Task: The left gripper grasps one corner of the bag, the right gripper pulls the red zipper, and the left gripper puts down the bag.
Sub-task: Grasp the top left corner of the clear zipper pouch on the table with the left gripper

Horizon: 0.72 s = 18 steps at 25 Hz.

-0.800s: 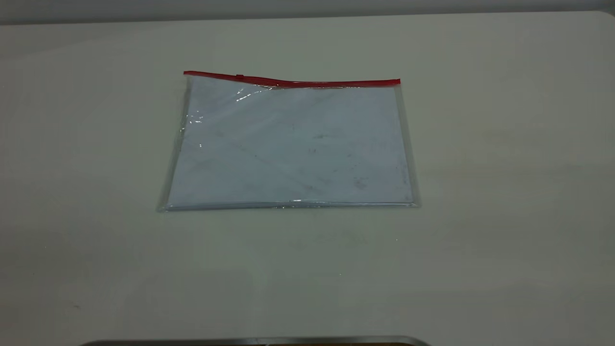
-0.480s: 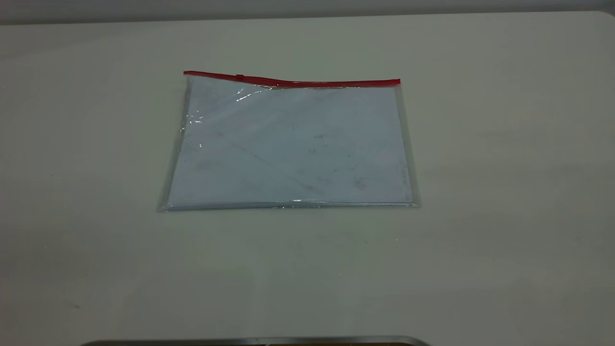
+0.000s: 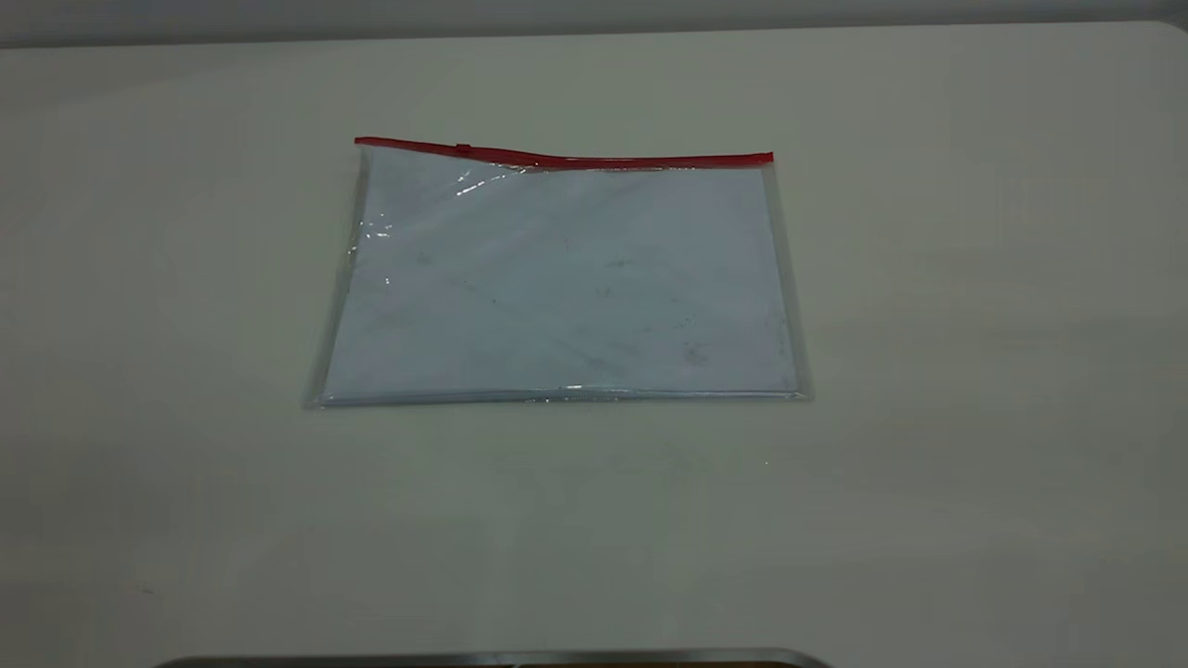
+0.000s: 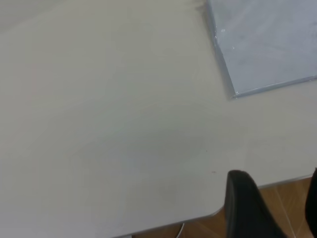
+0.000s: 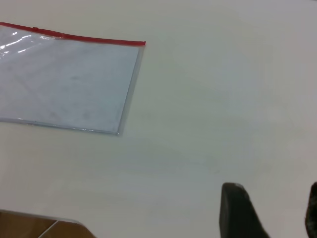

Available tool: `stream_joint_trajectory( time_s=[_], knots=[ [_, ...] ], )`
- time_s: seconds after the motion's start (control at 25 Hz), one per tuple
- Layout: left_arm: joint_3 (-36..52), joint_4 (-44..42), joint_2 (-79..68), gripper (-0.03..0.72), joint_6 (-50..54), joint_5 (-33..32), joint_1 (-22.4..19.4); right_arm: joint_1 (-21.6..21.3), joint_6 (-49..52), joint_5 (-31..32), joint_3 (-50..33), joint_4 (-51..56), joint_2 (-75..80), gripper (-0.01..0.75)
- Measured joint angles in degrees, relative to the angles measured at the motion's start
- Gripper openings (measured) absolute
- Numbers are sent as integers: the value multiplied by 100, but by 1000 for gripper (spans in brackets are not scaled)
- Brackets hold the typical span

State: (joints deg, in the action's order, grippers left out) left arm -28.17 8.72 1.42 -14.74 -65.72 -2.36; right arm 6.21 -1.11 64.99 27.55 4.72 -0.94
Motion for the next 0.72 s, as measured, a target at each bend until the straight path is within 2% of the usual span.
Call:
stream_joint_trajectory(
  time_s=[0.72],
  knots=[
    [0, 6, 0, 359, 0, 0, 0, 0, 0, -41, 0, 61, 0, 371]
  ],
)
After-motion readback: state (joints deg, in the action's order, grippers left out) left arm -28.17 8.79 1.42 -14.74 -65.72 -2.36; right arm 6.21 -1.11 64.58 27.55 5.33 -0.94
